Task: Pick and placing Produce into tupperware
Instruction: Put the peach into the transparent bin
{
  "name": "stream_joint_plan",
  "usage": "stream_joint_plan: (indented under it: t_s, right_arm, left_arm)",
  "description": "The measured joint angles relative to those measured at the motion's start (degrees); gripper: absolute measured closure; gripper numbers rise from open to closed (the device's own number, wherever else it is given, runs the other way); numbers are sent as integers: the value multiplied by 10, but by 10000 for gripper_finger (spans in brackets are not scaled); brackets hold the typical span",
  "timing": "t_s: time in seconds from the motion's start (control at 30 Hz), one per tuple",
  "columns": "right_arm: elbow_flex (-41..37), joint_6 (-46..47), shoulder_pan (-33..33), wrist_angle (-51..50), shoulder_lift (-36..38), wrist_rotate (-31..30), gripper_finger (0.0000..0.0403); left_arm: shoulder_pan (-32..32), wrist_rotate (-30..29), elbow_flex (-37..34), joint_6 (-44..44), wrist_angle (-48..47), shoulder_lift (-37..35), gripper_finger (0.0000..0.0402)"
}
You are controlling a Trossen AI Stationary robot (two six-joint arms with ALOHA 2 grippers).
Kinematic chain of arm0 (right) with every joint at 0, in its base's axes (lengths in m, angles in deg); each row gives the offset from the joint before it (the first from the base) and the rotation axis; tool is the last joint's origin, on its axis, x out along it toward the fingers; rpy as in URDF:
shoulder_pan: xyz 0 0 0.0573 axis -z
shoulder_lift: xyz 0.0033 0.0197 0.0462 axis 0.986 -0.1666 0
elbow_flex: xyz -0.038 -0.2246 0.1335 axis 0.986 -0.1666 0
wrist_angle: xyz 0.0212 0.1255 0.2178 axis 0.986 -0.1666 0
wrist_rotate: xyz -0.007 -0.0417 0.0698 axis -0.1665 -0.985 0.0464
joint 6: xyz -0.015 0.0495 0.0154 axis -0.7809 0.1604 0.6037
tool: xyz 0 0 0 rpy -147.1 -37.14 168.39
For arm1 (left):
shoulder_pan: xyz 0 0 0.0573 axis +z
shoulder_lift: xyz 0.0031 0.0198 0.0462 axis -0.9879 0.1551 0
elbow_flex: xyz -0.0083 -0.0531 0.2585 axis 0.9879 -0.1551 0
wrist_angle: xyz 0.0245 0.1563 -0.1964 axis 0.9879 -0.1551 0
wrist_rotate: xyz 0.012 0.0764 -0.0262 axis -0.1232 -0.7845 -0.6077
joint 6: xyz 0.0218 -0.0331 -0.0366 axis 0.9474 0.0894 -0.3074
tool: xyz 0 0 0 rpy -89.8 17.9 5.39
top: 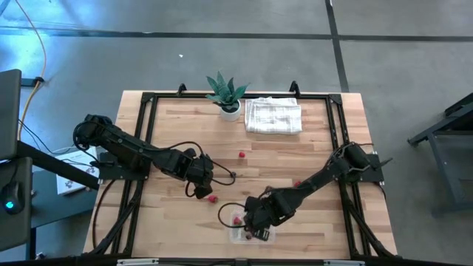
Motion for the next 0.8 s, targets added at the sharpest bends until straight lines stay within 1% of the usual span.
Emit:
stream_joint_plan:
  t_s: [0.17, 0.27, 0.47, 0.6, 0.7, 0.8]
  right_arm:
    - [49, 4, 10, -105, 0, -57, 269]
    - [74, 18, 19, -156, 1, -73, 269]
    - [118, 30, 29, -247, 1, -92, 269]
    - [150, 59, 23, -281, 1, -104, 269]
    - [176, 85, 14, -305, 2, -127, 269]
    - [188, 115, 3, -304, 10, -146, 269]
  left_arm:
    - [0, 1, 0, 0, 1, 0, 211]
    - [1, 5, 0, 2, 16, 0, 211]
    - [35, 73, 0, 75, 99, 6, 211]
    - [61, 88, 4, 120, 126, 16, 211]
    - [75, 87, 17, 154, 113, 30, 211]
    - [88, 88, 28, 185, 117, 43, 211]
